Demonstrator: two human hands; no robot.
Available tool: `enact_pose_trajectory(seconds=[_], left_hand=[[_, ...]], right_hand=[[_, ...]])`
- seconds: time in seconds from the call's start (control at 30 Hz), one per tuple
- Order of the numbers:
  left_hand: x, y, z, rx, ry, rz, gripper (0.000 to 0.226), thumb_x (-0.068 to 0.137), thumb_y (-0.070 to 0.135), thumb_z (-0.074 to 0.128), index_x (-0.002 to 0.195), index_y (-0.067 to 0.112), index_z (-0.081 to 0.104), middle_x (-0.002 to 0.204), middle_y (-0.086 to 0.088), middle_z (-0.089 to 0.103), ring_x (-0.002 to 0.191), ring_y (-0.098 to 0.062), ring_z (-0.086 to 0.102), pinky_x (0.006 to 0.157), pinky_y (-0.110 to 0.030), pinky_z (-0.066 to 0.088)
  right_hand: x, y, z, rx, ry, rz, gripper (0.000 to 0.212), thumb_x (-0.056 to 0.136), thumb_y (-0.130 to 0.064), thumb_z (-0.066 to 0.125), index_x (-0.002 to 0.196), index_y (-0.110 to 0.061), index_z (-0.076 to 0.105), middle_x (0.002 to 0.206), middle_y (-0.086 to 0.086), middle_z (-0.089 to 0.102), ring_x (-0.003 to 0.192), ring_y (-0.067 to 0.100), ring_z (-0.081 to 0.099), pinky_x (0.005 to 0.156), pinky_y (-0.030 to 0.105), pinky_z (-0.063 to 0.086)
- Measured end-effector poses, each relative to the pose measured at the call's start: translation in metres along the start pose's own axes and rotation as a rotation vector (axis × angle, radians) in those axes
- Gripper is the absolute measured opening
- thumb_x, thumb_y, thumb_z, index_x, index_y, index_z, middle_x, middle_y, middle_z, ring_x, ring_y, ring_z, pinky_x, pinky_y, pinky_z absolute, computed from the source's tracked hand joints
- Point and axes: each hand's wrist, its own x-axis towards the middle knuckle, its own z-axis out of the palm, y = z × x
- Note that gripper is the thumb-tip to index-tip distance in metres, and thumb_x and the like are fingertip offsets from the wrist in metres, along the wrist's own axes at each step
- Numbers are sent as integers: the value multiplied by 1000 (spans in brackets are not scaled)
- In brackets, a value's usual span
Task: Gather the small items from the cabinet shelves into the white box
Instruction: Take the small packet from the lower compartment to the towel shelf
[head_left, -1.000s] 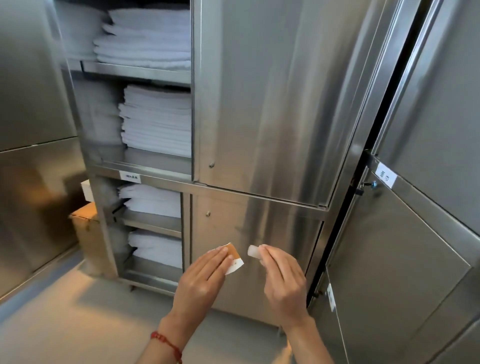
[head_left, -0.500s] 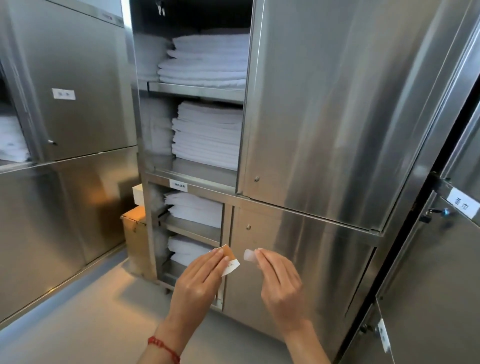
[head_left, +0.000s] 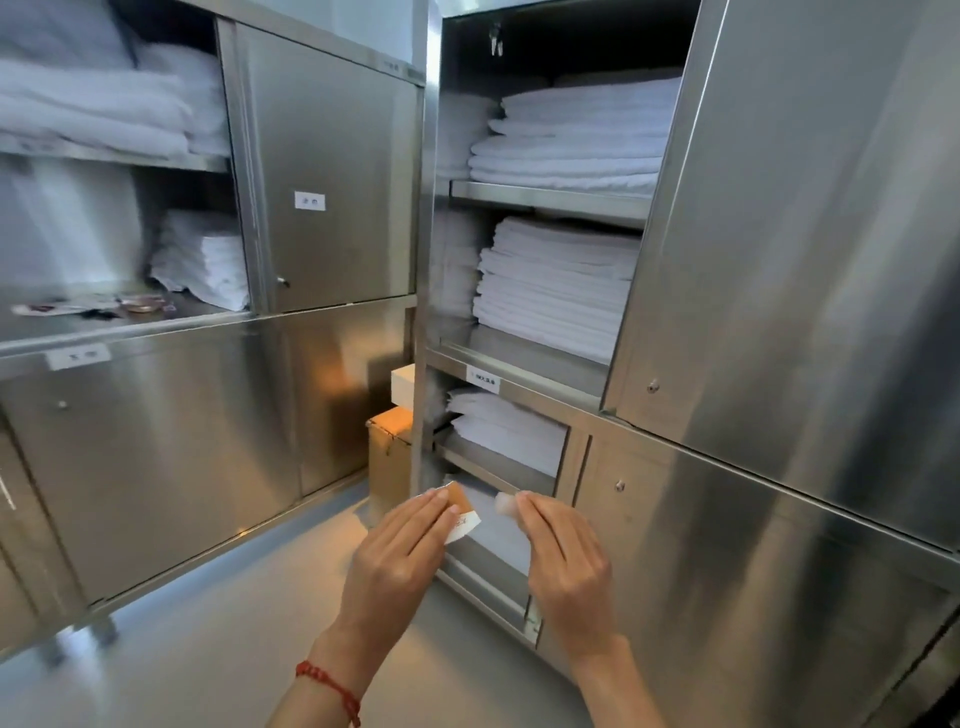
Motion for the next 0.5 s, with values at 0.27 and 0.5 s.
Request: enact_pose_trajectory(seconds=[0.27,0.5], left_hand=[[-14,-48,-23,137,-15,-100,33,65,9,63,95,0,73,99,-15,71,91,-27,70,82,-40,51],[-21,-79,-21,345,39,-162,40,100,10,37,91,-1,74,100,-16,71,92,-29,69,81,-43,54]], right_hand=[[35,-36,56,252,24,-58,43,102,-28,40,96,-1,73,94,11,73,86,23,70,76,36,59],[53,-43,112,389,0,-141,41,64,-22,87,97,-4,73,95,10,73,87,21,70,84,31,55]])
